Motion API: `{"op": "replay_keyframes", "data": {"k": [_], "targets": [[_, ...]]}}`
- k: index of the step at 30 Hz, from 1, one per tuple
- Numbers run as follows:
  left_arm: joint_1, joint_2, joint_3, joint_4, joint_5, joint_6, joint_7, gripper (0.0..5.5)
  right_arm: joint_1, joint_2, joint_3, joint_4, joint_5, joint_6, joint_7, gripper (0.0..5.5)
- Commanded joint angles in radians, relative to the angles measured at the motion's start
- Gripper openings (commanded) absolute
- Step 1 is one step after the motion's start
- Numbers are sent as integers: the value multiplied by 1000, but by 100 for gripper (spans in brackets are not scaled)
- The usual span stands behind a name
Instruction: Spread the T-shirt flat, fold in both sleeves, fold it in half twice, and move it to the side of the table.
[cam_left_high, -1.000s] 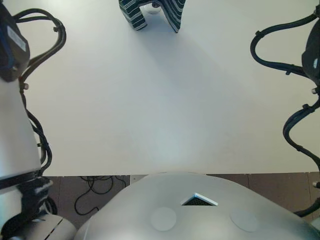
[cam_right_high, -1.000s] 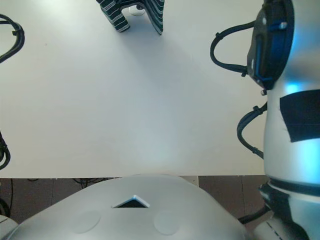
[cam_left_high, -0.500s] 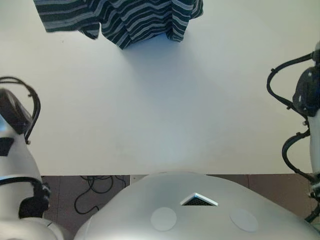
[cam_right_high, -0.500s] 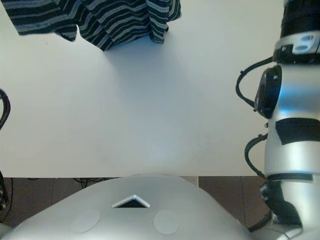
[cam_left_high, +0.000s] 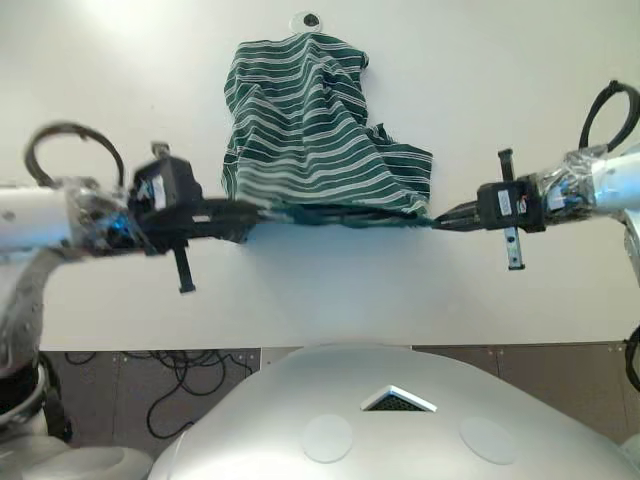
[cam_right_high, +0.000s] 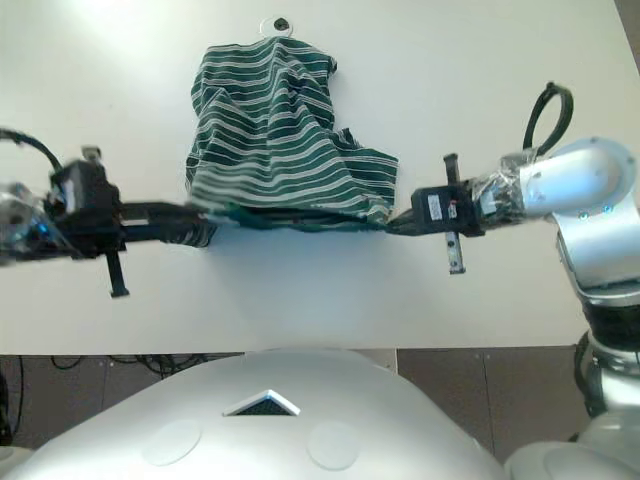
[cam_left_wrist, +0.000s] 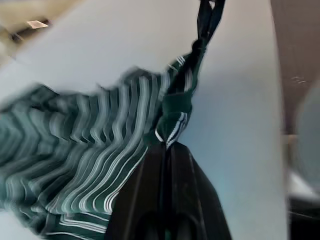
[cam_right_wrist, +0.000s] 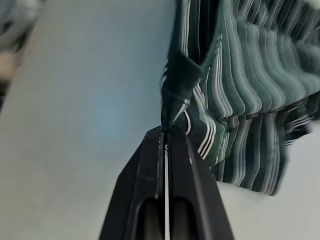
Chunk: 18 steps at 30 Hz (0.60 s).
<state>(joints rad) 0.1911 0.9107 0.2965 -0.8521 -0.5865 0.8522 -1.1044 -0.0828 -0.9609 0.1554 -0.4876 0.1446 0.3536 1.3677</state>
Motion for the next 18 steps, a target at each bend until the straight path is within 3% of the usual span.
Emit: {"op": "replay_keyframes", "data": {"k": [1, 6, 10, 14, 18], "targets": [[155, 10, -68, -39, 59, -14, 69, 0, 104, -3, 24, -44, -28, 40, -89, 1], [318, 32, -144, -5, 159, -97, 104, 89, 177, -11, 17, -20, -23, 38, -142, 102], [259, -36, 20, 61, 49, -76, 145, 89, 45, 58, -67, 75, 46, 60, -211, 126], [143, -74, 51, 177, 0, -47, 220, 60, -109, 161, -62, 188, 28, 99, -349, 61], [53, -50, -134, 319, 145, -121, 263, 2, -93, 231, 35, 225, -45, 87, -445, 1]]}}
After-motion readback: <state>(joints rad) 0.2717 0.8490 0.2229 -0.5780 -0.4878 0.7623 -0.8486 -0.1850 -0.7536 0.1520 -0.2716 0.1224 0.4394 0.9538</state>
